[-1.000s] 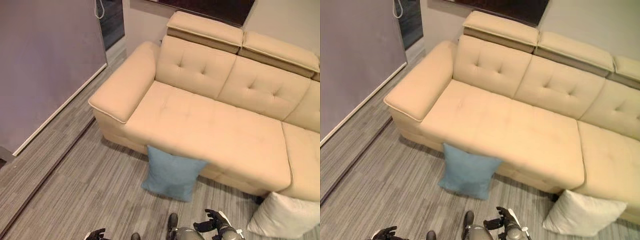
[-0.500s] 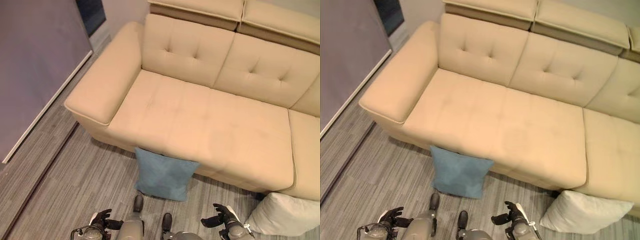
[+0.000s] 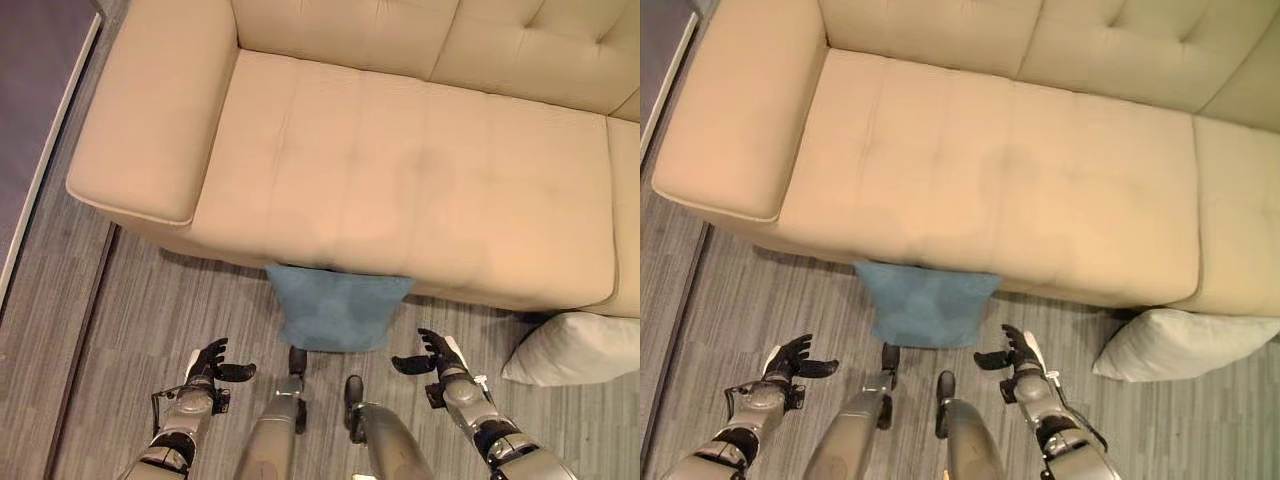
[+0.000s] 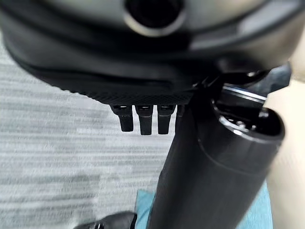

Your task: Pick up all the scattered cushions and arrange them neatly on the sofa.

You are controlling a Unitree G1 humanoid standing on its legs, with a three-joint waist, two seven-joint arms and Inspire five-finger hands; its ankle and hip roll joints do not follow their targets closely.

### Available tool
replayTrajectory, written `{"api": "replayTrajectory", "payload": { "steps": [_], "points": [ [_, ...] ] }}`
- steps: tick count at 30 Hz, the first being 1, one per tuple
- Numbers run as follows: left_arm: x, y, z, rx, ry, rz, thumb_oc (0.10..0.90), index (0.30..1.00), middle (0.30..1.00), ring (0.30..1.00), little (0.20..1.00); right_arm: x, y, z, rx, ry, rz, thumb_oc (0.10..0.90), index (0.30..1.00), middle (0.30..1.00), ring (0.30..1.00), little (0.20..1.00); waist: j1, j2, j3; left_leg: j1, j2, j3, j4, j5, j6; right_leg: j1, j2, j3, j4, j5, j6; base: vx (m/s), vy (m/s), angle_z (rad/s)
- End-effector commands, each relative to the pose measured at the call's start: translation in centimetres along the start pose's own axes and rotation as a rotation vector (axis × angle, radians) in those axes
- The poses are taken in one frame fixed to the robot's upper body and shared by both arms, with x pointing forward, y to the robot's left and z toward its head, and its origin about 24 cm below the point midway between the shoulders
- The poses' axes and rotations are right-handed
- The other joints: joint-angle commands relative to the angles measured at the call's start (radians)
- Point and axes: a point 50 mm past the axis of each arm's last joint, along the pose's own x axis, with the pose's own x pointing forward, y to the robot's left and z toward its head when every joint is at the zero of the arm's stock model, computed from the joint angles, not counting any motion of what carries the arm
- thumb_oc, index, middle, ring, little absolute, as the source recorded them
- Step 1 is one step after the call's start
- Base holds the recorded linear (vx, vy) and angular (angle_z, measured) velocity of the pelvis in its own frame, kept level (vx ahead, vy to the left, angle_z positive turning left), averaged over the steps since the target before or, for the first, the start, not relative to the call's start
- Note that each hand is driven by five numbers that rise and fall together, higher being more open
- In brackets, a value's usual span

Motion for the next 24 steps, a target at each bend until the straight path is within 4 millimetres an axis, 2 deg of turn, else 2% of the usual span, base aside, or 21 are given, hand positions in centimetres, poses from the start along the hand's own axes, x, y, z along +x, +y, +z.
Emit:
{"api": "replayTrajectory", "payload": {
  "steps": [1, 6, 10, 12, 13, 14, 15, 21, 23, 24],
  "points": [
    [-0.9, -0.1, -2.2, -0.022, 0.020, 0.018, 0.800, 0.900, 0.900, 0.900, 0.900, -0.9, -2.1, -2.5, 0.002, 0.019, -0.091, 0.800, 0.900, 0.900, 0.900, 0.900, -0.009, -0.014, -0.094, -0.007, 0.012, 0.001, 0.120, -0.170, 0.000, -0.021, -0.014, 0.012, -0.180, 0.174, 0.059, -0.02, 0.017, -0.03],
    [-0.9, -0.4, -1.8, -0.044, 0.004, 0.019, 0.800, 0.900, 0.900, 0.900, 0.900, -1.0, -2.0, -2.4, 0.009, 0.009, -0.097, 0.800, 0.900, 0.900, 0.900, 0.900, -0.012, -0.013, -0.082, 0.001, 0.007, -0.005, 0.083, -0.153, -0.002, -0.018, -0.014, 0.009, -0.217, 0.193, 0.059, -0.06, -0.021, 0.02],
    [-0.2, -0.3, 1.1, -0.076, -0.089, 0.044, 0.800, 0.900, 0.900, 0.900, 0.900, -0.4, -3.0, 0.0, 0.088, -0.065, -0.174, 0.800, 0.900, 0.900, 0.900, 0.900, -0.014, -0.012, -0.053, -0.117, 0.007, -0.013, 0.094, -0.116, -0.009, -0.120, -0.015, -0.016, -0.233, 0.225, 0.060, -0.16, -0.063, 0.04],
    [0.1, -0.2, 2.5, -0.090, -0.128, 0.061, 0.800, 0.900, 0.900, 0.900, 0.900, 0.0, -3.8, 1.7, 0.146, -0.115, -0.220, 0.800, 0.900, 0.900, 0.900, 0.900, -0.022, -0.003, -0.041, -0.171, 0.011, -0.019, 0.116, -0.132, -0.018, -0.177, -0.016, -0.022, -0.210, 0.206, 0.062, -0.11, -0.027, 0.08],
    [0.2, 0.0, 3.2, -0.097, -0.150, 0.074, 0.800, 0.900, 0.900, 0.900, 0.900, 0.1, -4.1, 2.4, 0.177, -0.138, -0.242, 0.800, 0.900, 0.900, 0.900, 0.900, -0.027, -0.001, -0.036, -0.222, 0.010, -0.015, 0.131, -0.105, -0.016, -0.230, -0.021, -0.029, -0.193, 0.226, 0.057, -0.16, 0.001, 0.08],
    [0.2, 0.0, 3.2, -0.097, -0.150, 0.074, 0.800, 0.900, 0.900, 0.900, 0.900, 0.1, -4.1, 2.4, 0.177, -0.138, -0.242, 0.800, 0.900, 0.900, 0.900, 0.900, -0.027, -0.001, -0.037, -0.224, 0.010, -0.016, 0.132, -0.105, -0.016, -0.232, -0.021, -0.029, -0.192, 0.226, 0.057, -0.12, -0.002, 0.07],
    [0.3, 0.1, 4.7, -0.140, -0.198, 0.097, 0.800, 0.900, 0.900, 0.900, 0.900, 0.2, -5.0, 4.5, 0.249, -0.208, -0.287, 0.800, 0.900, 0.900, 0.900, 0.900, -0.029, 0.011, -0.033, -0.279, 0.016, -0.022, 0.160, -0.131, -0.023, -0.296, -0.022, -0.029, -0.151, 0.198, 0.061, -0.04, -0.005, 0.05],
    [0.5, 0.4, 10.6, -0.219, -0.368, 0.131, 0.800, 0.900, 0.900, 0.900, 0.900, 0.2, -7.8, 11.3, 0.383, -0.426, -0.381, 0.800, 0.900, 0.900, 0.900, 0.900, -0.045, 0.033, -0.022, -0.531, 0.023, -0.020, 0.257, -0.125, -0.021, -0.560, -0.045, -0.025, -0.031, 0.199, 0.065, -0.09, 0.021, 0.02],
    [0.3, 0.3, 12.9, -0.229, -0.438, 0.126, 0.800, 0.900, 0.900, 0.900, 0.900, 0.0, -8.6, 13.4, 0.395, -0.485, -0.408, 0.800, 0.900, 0.900, 0.900, 0.900, -0.046, 0.037, -0.017, -0.598, 0.023, -0.022, 0.281, -0.123, -0.021, -0.622, -0.051, -0.020, -0.008, 0.200, 0.066, -0.06, 0.018, 0.01],
    [0.3, 0.3, 13.0, -0.230, -0.439, 0.126, 0.800, 0.900, 0.900, 0.900, 0.900, 0.0, -8.7, 13.5, 0.396, -0.486, -0.409, 0.800, 0.900, 0.900, 0.900, 0.900, -0.047, 0.038, -0.018, -0.603, 0.023, -0.022, 0.284, -0.124, -0.021, -0.626, -0.051, -0.020, -0.007, 0.200, 0.066, -0.06, 0.022, -0.02]
  ]
}}
